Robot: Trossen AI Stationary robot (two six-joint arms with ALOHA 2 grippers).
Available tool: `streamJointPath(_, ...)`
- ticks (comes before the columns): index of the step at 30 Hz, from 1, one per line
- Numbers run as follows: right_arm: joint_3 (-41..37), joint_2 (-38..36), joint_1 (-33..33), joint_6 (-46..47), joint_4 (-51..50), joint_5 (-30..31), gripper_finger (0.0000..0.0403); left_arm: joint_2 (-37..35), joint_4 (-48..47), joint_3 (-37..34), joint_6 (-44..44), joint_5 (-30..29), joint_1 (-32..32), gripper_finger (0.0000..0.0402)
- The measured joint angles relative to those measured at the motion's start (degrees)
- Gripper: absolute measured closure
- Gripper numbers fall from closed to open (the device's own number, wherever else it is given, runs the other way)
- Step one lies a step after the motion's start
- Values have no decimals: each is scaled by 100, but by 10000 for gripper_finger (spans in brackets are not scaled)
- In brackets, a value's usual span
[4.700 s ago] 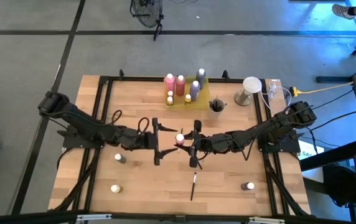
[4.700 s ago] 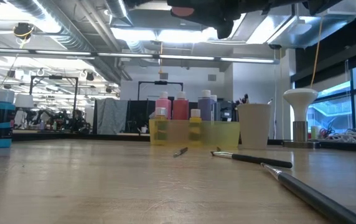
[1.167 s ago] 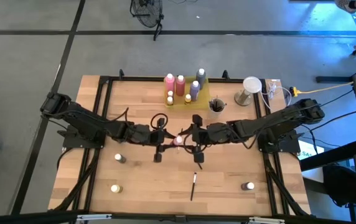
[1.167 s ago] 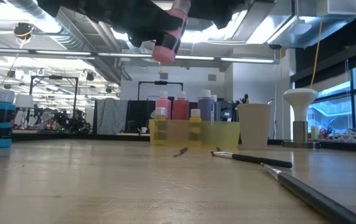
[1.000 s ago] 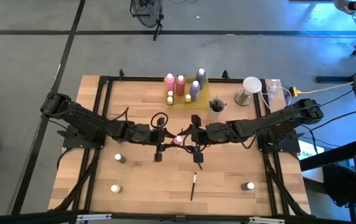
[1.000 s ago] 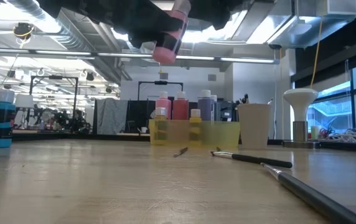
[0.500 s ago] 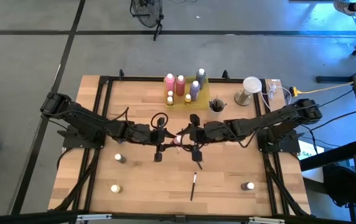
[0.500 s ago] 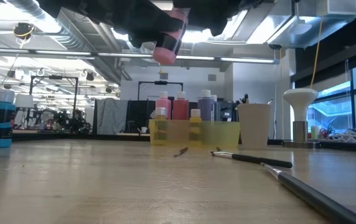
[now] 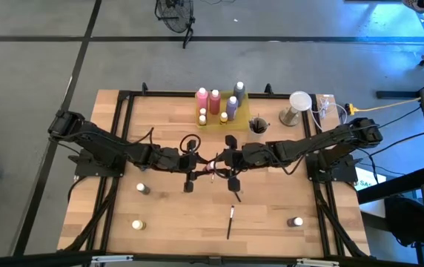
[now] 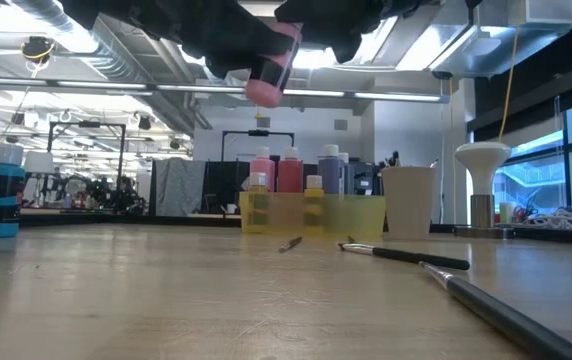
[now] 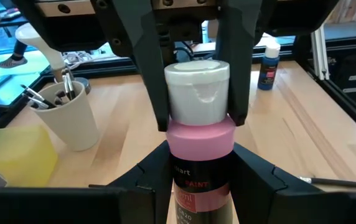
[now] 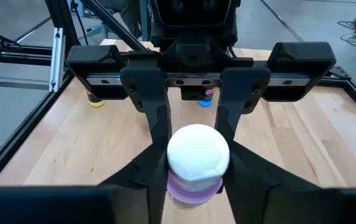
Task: Pick & Place Paint Supplies
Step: Put the small pink paint bottle into the yellow bin
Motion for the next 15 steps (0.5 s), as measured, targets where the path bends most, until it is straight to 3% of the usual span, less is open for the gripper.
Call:
streamJointPath(3,0,0,-14,0,-6,-48,285,0,-7,0,23,7,2,277)
streamJointPath(15,2,-2,-15,83,-51,-78,285,0,3,-2,90,13,2,264)
